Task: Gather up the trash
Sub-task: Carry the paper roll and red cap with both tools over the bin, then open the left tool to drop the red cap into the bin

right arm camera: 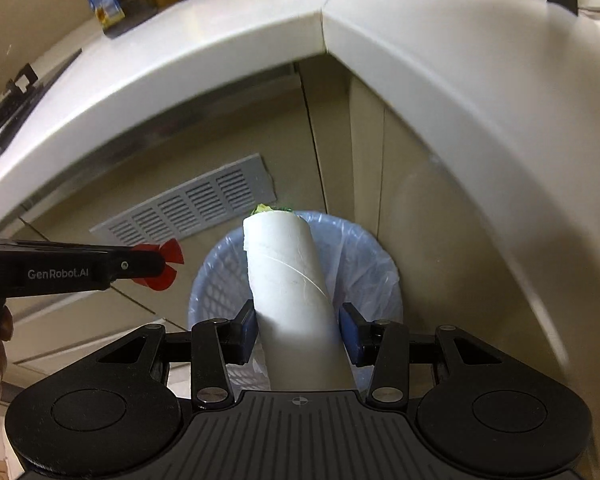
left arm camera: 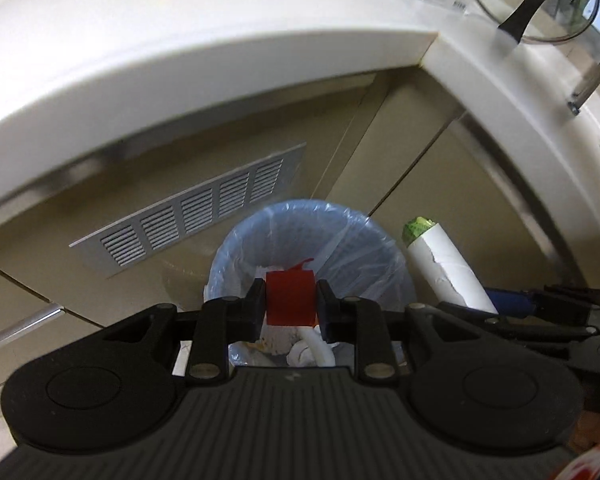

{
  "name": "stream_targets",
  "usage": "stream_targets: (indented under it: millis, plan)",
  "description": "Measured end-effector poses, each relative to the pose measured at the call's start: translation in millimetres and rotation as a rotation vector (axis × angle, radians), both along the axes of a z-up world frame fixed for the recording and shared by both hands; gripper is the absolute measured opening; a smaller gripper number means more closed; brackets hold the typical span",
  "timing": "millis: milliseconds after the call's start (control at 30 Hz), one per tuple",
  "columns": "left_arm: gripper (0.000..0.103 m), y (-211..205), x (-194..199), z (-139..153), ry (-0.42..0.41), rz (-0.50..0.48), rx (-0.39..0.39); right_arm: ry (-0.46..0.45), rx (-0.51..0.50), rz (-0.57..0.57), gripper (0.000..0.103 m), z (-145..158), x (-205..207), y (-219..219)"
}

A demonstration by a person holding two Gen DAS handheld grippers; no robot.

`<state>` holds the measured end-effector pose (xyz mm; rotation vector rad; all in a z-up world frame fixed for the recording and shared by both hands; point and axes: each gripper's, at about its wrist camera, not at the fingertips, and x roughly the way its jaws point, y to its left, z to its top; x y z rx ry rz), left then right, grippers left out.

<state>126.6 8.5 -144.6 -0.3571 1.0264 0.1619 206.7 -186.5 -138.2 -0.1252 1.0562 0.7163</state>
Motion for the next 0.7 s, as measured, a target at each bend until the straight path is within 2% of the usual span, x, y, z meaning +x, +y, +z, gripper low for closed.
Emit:
stream_targets:
  millis: [700]
  plan:
    - [0.023, 2, 31, -56, 0.075, 0.025, -0.03, 0.042, -0.052, -0.005, 0.044, -47, 22, 15]
